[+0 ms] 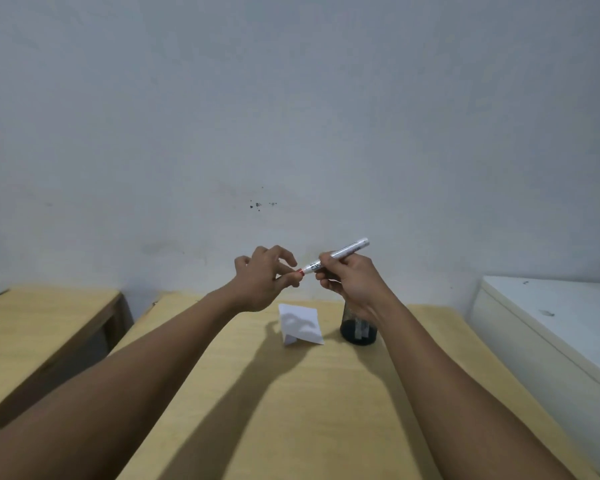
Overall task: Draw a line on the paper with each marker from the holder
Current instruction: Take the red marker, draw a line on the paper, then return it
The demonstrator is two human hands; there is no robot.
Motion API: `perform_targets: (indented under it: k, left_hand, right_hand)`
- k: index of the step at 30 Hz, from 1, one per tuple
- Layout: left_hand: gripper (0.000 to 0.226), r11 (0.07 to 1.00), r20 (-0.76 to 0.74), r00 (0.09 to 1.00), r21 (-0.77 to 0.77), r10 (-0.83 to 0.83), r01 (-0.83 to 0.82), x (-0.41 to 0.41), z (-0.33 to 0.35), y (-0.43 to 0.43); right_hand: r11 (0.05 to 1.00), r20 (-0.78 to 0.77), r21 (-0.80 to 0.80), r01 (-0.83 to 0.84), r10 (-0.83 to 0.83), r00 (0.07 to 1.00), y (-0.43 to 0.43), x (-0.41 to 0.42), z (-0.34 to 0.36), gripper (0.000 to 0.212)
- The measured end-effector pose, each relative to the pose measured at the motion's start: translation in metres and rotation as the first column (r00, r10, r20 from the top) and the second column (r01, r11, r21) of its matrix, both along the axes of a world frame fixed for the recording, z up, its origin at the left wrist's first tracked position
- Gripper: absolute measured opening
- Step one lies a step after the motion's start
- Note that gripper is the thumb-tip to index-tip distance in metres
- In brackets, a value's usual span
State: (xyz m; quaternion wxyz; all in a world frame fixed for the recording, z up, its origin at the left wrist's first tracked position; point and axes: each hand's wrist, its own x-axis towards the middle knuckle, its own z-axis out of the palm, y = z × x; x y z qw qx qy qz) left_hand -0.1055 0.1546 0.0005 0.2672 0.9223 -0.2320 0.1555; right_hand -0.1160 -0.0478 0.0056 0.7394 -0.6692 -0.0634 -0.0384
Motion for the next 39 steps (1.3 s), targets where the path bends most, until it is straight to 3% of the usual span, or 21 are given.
perform_targets:
  k: [3, 8, 13, 18, 22, 39]
  left_hand:
    - [0.028, 0.997, -0.137, 0.990, -0.071, 0.017, -0.026, 0.014, -0.018, 0.014]
    - [0.031, 0.979, -0.006, 0.996, 0.187, 0.086, -0.084, 0.025, -0.059, 0.019]
    - [0.035, 0.955, 0.029, 0.998, 0.291, 0.047, -0.053, 0.039, -0.087, 0.010]
    - [0.037, 0.930, -0.025, 1.000, 0.366, 0.014, -0.003, 0.054, -0.103, 0.006]
    - [0.036, 0.911, -0.056, 0.998, 0.413, 0.009, 0.015, 0.059, -0.113, 0.011]
    - [0.030, 0.971, 0.012, 0.997, 0.228, 0.071, -0.072, 0.052, -0.147, 0.029]
  right_hand:
    - [0.999, 0.006, -0.001, 0.038, -0.038, 0.999, 0.000, 0.017, -0.006, 0.014]
    - [0.979, 0.083, -0.117, 0.167, -0.158, 0.984, 0.008, 0.034, -0.022, 0.010]
    - [0.954, 0.123, -0.164, 0.251, -0.233, 0.965, 0.021, 0.047, -0.048, 0.022]
    - [0.960, 0.046, -0.171, 0.222, -0.217, 0.975, 0.032, 0.067, -0.080, 0.017]
    - [0.992, -0.065, -0.053, 0.118, -0.122, 0.990, 0.043, 0.079, -0.099, 0.008]
    - [0.955, -0.049, -0.291, 0.062, -0.080, 0.996, 0.064, 0.105, -0.127, 0.014]
